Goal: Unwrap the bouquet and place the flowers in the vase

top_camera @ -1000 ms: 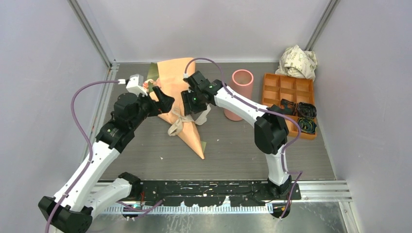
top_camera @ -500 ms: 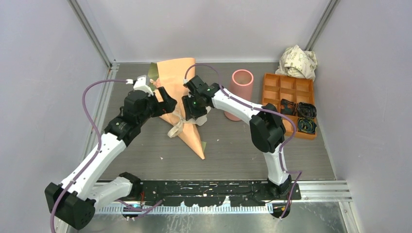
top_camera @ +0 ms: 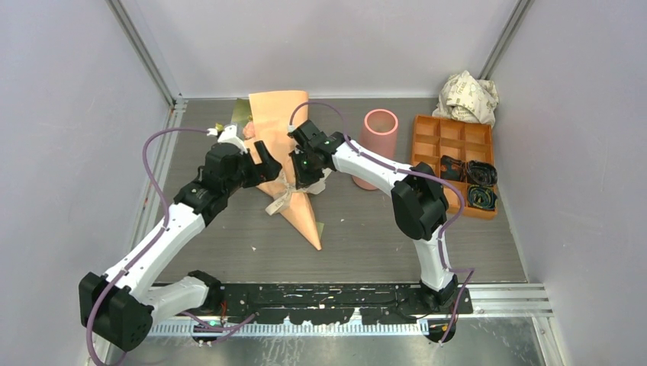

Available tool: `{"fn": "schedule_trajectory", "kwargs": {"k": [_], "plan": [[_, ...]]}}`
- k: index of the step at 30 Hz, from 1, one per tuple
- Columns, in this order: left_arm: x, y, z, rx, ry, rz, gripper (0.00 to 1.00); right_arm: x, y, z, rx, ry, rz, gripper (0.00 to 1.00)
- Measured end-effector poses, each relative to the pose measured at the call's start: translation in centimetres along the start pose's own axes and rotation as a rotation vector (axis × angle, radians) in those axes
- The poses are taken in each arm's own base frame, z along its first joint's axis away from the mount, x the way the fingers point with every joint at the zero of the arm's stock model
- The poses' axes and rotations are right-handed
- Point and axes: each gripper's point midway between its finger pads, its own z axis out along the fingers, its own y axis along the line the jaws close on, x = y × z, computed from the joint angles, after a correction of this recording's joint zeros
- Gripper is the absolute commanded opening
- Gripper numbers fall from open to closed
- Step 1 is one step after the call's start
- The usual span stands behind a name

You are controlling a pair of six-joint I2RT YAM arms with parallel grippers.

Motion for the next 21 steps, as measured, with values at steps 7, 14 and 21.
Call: {"fn": "schedule_trajectory", "kwargs": {"k": [7,14,21], "plan": [[1.7,1.1,2.8,-0.048,0.048,0.003,0.89,0.3,-0.1,0.2,0.002,0.006,0.010,0.45],[4.6,2.9,8.0,-0.125,0.144,0.010,0.90,0.8,-0.2,-0.3,-0.001,0.003,0.027,0.50],[4.5,3.3,12.2,-0.166,0.164,0.000,0.90,1.4,-0.4,-1.9,-0.001,-0.012,0.039,0.42]]}}
